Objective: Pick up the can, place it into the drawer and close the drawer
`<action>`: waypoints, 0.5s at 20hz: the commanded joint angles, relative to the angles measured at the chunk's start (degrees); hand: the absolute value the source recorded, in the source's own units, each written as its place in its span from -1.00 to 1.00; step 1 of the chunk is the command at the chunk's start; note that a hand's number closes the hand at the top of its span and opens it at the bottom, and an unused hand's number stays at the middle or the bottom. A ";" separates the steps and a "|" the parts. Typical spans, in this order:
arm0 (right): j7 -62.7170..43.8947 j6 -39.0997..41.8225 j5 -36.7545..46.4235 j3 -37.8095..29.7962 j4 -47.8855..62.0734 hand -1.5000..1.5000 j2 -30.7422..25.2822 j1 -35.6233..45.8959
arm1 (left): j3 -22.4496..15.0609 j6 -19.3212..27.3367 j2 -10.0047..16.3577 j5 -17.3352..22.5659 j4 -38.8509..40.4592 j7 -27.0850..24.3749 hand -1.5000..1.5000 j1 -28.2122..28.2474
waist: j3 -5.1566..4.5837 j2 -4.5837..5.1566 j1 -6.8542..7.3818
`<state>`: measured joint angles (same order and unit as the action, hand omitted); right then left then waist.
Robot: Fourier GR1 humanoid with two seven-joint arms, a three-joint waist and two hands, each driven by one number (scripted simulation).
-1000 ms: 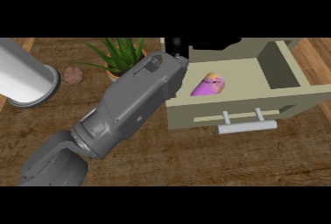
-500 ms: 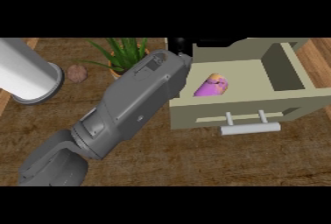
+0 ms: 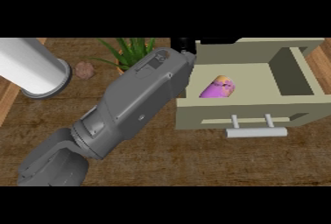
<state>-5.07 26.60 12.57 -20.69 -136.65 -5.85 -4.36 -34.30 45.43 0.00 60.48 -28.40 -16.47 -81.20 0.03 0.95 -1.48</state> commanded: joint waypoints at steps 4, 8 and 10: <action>2.09 -7.23 22.73 13.60 9.41 -1.00 0.59 10.53 | 0.27 -0.39 0.00 0.02 0.18 0.93 -1.00 -0.02 | -0.05 -0.09 1.99; 2.07 -11.59 31.17 18.67 16.50 -1.00 0.94 15.22 | 0.77 -0.32 0.57 -1.45 -0.59 2.93 -1.00 0.19 | -0.06 -0.62 2.33; 5.25 -13.92 34.77 19.92 21.81 -1.00 0.13 16.11 | -0.36 0.71 2.70 -2.54 -2.84 4.59 -1.00 0.75 | -0.05 -0.88 3.03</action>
<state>-1.29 16.65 39.07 -5.56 -121.13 -5.87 8.41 -34.19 46.17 0.65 59.37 -29.70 -13.57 -80.95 -0.01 0.39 0.64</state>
